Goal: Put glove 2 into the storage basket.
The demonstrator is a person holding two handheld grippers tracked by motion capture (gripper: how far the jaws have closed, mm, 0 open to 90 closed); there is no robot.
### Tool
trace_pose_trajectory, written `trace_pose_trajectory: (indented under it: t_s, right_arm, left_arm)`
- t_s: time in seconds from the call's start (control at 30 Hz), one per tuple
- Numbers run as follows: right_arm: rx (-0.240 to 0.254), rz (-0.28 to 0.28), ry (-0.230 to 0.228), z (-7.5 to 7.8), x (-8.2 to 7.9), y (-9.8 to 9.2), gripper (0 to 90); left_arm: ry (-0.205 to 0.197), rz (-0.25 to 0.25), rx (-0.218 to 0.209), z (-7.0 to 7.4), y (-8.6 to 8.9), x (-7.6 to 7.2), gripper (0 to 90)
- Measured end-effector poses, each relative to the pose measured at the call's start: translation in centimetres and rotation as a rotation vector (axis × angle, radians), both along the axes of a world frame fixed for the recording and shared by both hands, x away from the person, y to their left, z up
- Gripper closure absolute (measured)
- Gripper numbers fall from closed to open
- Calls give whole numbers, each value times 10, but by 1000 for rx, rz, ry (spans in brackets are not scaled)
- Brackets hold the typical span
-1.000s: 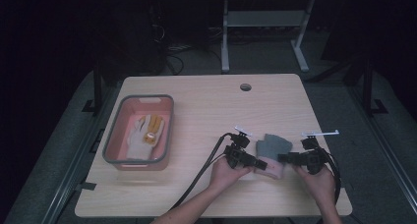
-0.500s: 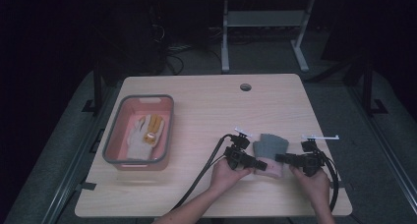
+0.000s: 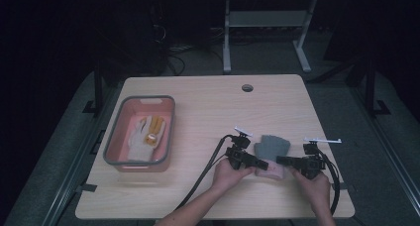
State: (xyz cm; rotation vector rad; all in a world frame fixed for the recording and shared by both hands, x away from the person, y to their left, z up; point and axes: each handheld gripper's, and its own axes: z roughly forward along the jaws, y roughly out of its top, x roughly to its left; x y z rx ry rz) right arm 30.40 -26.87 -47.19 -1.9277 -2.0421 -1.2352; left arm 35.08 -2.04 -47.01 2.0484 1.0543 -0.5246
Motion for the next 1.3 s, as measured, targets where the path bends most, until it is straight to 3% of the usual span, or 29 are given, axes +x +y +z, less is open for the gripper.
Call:
trace_pose_trajectory:
  t_s: [0.2,0.43,0.77,1.3]
  right_arm:
    - [28,4,10,-2,1,-1,674]
    - [9,28,-10,1,-1,1,748]
    - [-3,42,-22,5,-4,5,773]
    - [-16,104,-26,15,-2,21,777]
  left_arm:
    - [15,3,-17,-3,0,1,562]
    - [34,6,-61,-5,3,4,658]
    - [45,-14,-74,-5,9,5,681]
    - [16,-18,-98,3,29,0,684]
